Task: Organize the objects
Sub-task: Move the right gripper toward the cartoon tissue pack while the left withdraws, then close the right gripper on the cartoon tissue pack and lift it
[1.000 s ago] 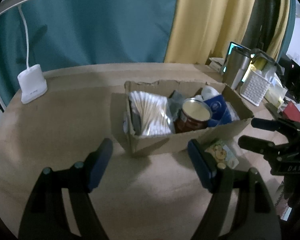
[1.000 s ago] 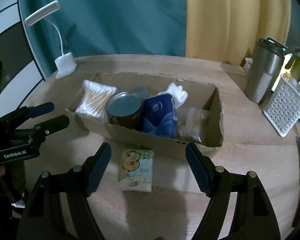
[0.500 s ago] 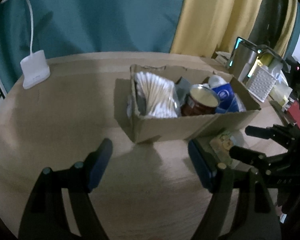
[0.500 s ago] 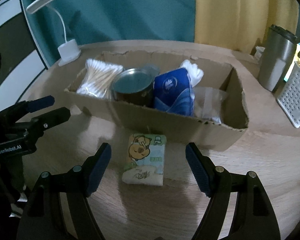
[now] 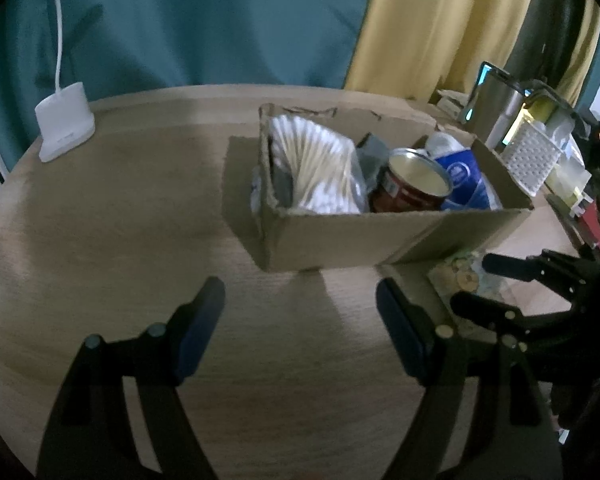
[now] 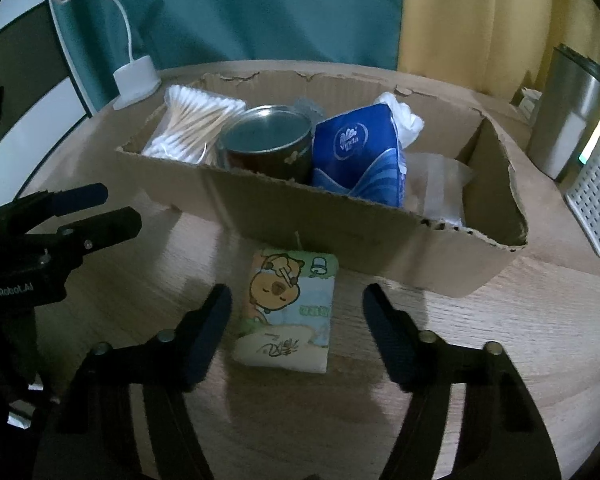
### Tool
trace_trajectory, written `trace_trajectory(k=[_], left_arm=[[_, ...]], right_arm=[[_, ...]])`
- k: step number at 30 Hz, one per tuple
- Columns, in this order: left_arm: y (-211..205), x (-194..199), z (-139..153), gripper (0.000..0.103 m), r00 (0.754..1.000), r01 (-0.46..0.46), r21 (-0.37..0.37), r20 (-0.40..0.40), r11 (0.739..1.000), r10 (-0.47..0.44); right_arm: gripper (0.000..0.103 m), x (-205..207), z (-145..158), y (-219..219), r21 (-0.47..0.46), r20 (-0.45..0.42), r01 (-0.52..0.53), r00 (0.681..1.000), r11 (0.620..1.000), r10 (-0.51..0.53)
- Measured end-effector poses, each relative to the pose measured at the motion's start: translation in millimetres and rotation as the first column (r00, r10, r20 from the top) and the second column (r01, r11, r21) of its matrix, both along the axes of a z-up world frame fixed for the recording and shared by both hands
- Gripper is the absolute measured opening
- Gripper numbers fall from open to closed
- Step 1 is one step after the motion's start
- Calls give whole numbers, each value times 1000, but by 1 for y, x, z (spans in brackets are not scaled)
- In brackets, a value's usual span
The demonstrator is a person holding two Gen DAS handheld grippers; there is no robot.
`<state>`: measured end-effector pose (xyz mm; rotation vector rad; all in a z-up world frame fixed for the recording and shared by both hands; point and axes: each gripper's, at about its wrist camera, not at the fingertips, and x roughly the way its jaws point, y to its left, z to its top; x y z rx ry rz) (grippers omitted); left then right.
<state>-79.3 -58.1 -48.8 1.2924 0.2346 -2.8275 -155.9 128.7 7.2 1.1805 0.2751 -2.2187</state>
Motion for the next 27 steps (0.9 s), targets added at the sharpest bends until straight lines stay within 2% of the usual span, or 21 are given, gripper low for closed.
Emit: trace_trajectory(k=[6, 9, 10, 11, 12, 16, 27], left_arm=[[3, -2, -3, 80, 1000, 2, -7, 9, 1000, -2], [4, -2, -3, 82, 1000, 5, -9, 11, 1000, -5], [5, -2, -3, 95, 1000, 5, -9, 11, 1000, -5], [5, -2, -2, 101, 1000, 6, -6, 7, 1000, -6], [6, -2, -1, 102, 1000, 7, -5, 2, 1000, -7], [6, -1, 4, 102, 1000, -10, 2, -17, 1000, 10], [26, 1, 15, 102, 999, 14, -17, -32, 1000, -15]], right_arm=[[66, -3, -4, 3, -10, 11, 6, 1000, 1000, -6], [53, -2, -4, 3, -18, 14, -3, 1000, 1000, 3], [53, -1, -3, 3, -16, 10, -3, 1000, 1000, 3], [52, -1, -3, 4, -15, 10, -3, 1000, 1000, 3], [52, -1, -3, 5, -18, 12, -1, 1000, 1000, 2], [52, 0, -1, 11, -25, 12, 11, 1000, 1000, -11], [52, 7, 15, 32, -56, -20, 43, 999, 998, -44]])
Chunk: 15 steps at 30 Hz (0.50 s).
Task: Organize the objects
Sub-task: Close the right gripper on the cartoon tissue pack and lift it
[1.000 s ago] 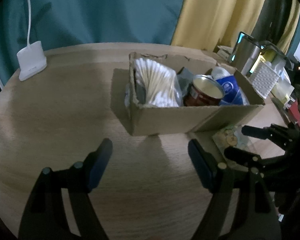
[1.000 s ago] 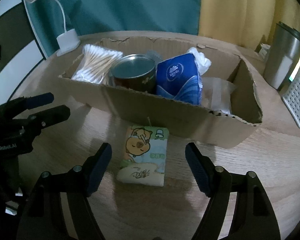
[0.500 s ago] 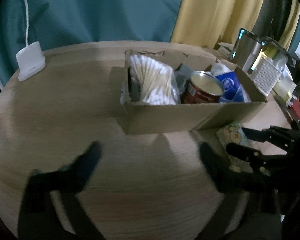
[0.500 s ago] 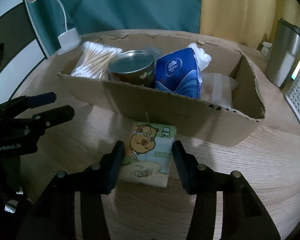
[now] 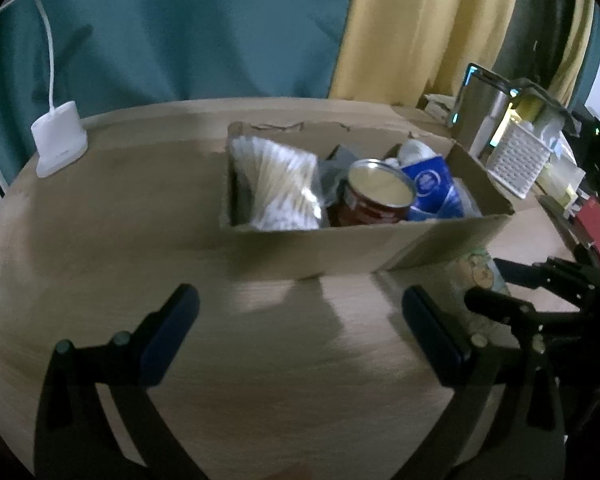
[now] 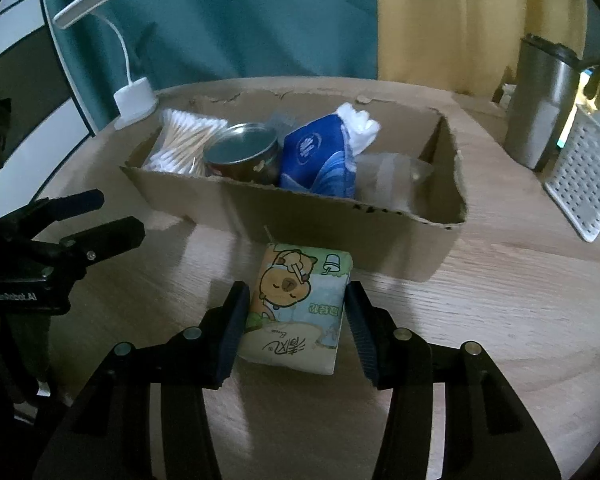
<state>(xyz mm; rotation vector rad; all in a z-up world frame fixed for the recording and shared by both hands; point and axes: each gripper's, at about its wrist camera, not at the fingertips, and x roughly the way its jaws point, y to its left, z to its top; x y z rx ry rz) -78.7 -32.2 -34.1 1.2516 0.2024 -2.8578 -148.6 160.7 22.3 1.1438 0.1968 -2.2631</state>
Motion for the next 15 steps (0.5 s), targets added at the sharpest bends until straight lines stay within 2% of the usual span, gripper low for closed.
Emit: trace_trajectory(k=[15], left_arm=[[16, 2, 21, 102, 999, 19, -7, -49, 1000, -19]], right_arm=[[52, 8, 23, 24, -38, -50, 37, 998, 999, -39]])
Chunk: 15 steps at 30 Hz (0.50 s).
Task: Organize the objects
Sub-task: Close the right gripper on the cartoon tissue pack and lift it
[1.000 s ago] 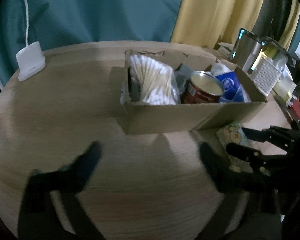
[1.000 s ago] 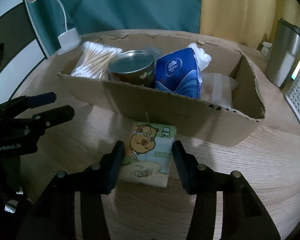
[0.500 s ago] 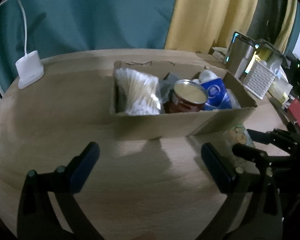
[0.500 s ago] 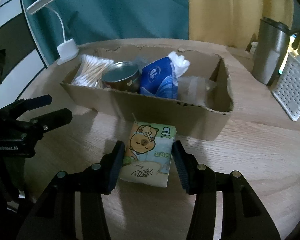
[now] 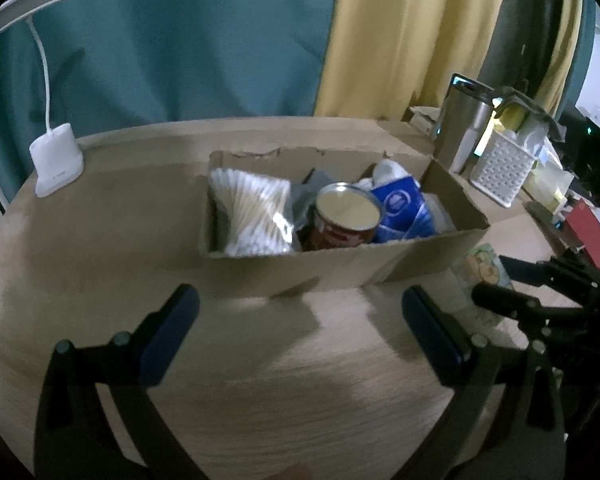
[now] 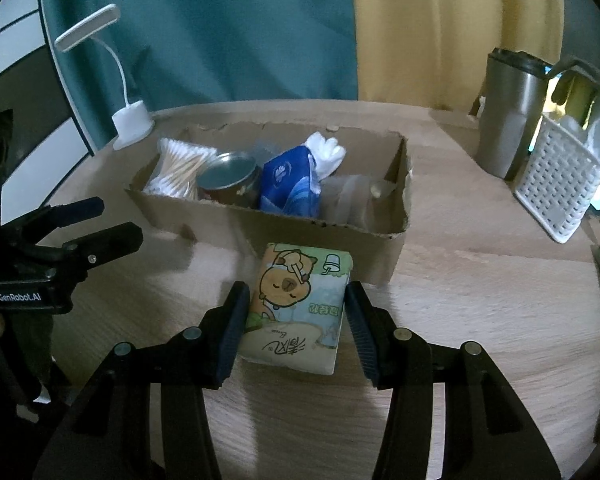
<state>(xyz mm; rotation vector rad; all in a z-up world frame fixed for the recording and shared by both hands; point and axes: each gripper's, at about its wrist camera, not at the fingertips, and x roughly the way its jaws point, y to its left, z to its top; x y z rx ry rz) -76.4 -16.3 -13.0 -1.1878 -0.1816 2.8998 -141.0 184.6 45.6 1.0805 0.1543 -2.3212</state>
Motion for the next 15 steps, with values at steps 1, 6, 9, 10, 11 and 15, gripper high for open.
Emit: trace_trajectory(k=[1, 6, 9, 10, 11, 15], left_arm=[[0, 0, 1, 102, 1000, 1, -1, -4, 1000, -1], [3, 0, 8, 103, 1000, 6, -2, -21, 1000, -6], [4, -1, 11, 102, 1000, 10, -1, -30, 1000, -10], [5, -1, 12, 102, 999, 11, -2, -33, 1000, -11], [5, -1, 13, 102, 999, 12, -1, -36, 1000, -12], [6, -4, 17, 103, 999, 15, 1, -43, 1000, -15]], right_arm=[[52, 0, 2, 1, -3, -3, 2, 1000, 1000, -2], [52, -2, 8, 6, -16, -15, 9, 1000, 1000, -9], [52, -3, 13, 8, -19, -24, 13, 1000, 1000, -14], [52, -3, 14, 9, -21, -27, 14, 1000, 1000, -15], [52, -4, 16, 10, -21, -30, 16, 999, 1000, -16], [52, -6, 21, 12, -22, -40, 20, 999, 1000, -21]])
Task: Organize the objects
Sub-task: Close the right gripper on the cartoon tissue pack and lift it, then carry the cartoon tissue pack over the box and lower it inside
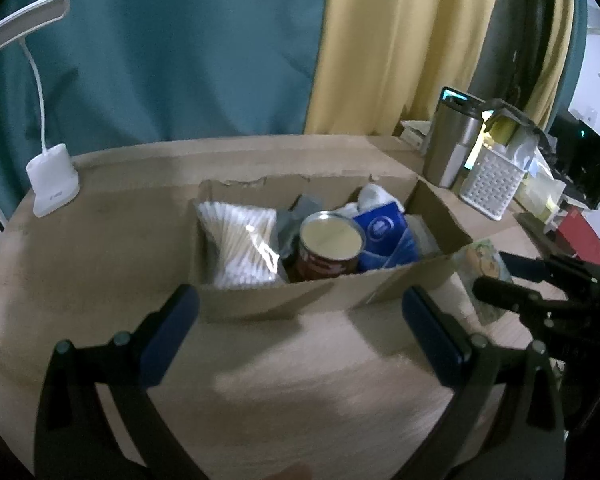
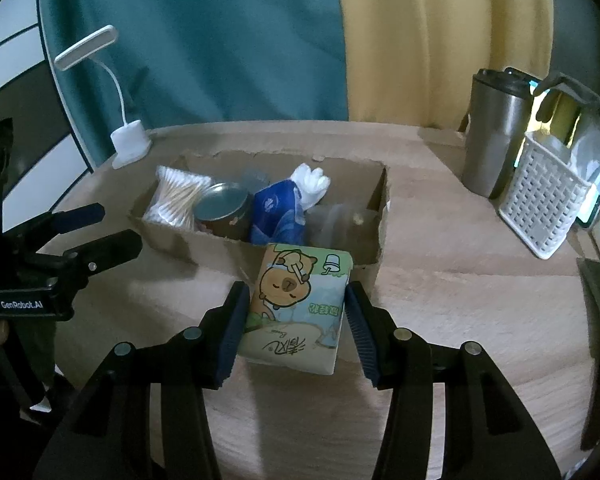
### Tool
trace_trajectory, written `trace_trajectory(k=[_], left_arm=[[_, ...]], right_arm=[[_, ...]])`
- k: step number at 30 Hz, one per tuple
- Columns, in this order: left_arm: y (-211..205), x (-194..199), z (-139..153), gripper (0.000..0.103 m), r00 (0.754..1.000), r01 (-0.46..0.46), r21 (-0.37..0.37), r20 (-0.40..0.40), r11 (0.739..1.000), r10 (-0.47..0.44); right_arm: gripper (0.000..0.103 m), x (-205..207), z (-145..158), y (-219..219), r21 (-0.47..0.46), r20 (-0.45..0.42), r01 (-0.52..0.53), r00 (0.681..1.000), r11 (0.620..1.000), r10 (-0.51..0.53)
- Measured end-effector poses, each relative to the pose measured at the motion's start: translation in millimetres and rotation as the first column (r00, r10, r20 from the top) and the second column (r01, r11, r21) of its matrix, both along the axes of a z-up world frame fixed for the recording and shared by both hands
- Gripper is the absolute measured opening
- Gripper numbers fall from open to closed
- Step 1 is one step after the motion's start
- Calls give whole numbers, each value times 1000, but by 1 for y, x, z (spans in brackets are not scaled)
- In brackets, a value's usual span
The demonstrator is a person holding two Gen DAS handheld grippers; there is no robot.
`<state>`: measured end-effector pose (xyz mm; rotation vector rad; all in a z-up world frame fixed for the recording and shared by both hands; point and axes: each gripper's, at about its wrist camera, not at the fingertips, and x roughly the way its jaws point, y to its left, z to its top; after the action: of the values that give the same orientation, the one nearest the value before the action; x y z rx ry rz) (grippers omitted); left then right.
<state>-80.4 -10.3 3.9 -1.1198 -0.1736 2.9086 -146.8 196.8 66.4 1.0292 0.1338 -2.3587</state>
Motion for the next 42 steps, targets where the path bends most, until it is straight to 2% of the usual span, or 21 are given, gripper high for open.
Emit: trace_trajectory(k=[15, 42], left_arm=[[-5, -15, 8, 102, 1000, -10, 4, -16, 1000, 10], [-18, -52, 3, 102, 999, -39, 25, -4, 999, 39]], right_arm=[[52, -19, 13, 0, -5, -20, -1, 1000, 1000, 1], [52, -71, 9, -14, 10, 4, 8, 1000, 1000, -8]])
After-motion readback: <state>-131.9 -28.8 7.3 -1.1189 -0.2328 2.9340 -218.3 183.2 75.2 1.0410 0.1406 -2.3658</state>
